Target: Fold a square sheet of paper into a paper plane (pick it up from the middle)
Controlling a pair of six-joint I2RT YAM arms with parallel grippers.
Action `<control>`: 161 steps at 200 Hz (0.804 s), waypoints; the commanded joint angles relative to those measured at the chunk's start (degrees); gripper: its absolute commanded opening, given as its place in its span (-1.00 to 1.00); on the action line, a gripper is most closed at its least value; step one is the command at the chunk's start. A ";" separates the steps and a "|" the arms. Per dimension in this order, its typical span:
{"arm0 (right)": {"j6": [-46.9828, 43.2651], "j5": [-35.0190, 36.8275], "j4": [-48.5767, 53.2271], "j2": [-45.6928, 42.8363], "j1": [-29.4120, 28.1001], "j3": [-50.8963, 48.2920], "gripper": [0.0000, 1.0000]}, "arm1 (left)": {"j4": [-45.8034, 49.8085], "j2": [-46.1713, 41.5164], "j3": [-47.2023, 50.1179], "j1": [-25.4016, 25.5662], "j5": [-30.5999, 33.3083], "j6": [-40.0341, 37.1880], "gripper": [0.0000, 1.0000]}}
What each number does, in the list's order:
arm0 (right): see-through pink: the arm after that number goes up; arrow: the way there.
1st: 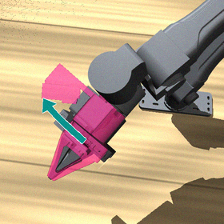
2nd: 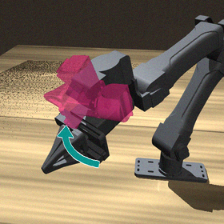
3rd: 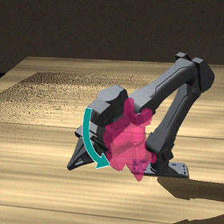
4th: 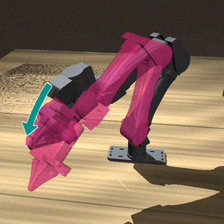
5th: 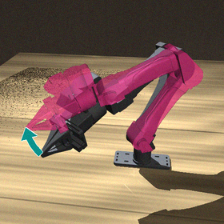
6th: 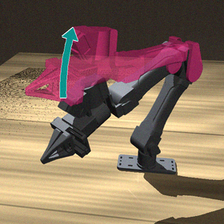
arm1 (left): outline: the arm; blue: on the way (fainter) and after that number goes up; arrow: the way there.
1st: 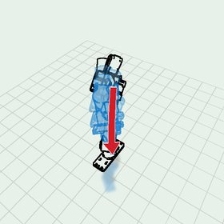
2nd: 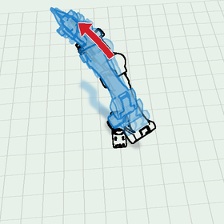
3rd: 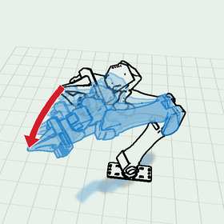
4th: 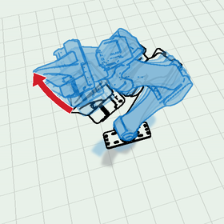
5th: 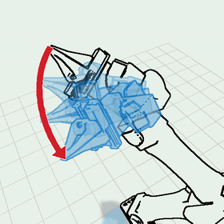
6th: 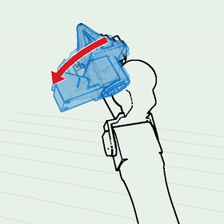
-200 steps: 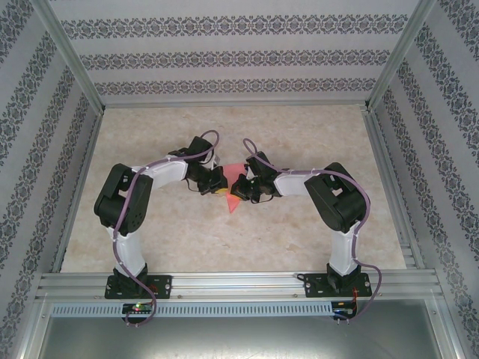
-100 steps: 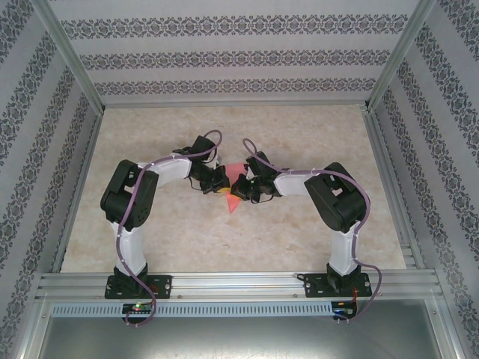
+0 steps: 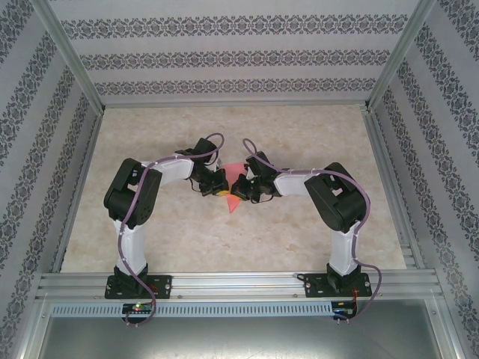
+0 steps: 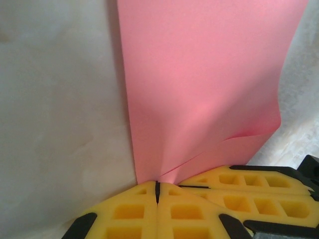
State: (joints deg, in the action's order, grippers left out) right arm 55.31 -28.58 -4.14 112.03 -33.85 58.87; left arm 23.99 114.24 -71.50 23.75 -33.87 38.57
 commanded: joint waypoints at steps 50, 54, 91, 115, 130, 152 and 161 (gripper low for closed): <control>-7.95 -3.34 0.49 -4.52 1.89 -0.42 -1.00 | 11.91 4.37 1.79 2.70 12.43 -7.89 -1.00; -8.45 -3.28 0.54 -4.69 1.98 -0.48 -1.00 | 11.96 4.41 1.85 2.79 12.65 -7.94 -1.00; -10.56 -2.88 0.74 -3.52 2.56 -1.20 -1.00 | 13.34 5.26 0.83 3.50 14.25 -8.33 -1.00; -11.61 -2.03 1.04 -3.10 2.73 -1.65 -1.00 | 14.11 5.47 0.23 3.85 15.28 -8.64 -1.00; -11.68 -1.13 1.32 -2.31 3.12 -1.87 -1.00 | 14.82 5.94 -0.16 4.03 15.98 -8.85 -1.00; -9.22 -1.24 -1.44 -1.21 4.24 -4.29 -1.00 | 16.62 6.33 -0.86 4.71 18.30 -10.31 -1.00; -8.29 -1.05 -3.06 -1.12 4.69 -5.72 -1.00 | 17.64 6.43 -1.17 5.20 20.16 -10.97 -1.00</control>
State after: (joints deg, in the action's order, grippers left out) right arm 45.87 -30.85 -4.38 109.32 -30.81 56.69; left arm 29.80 114.89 -75.22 27.33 -24.53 30.89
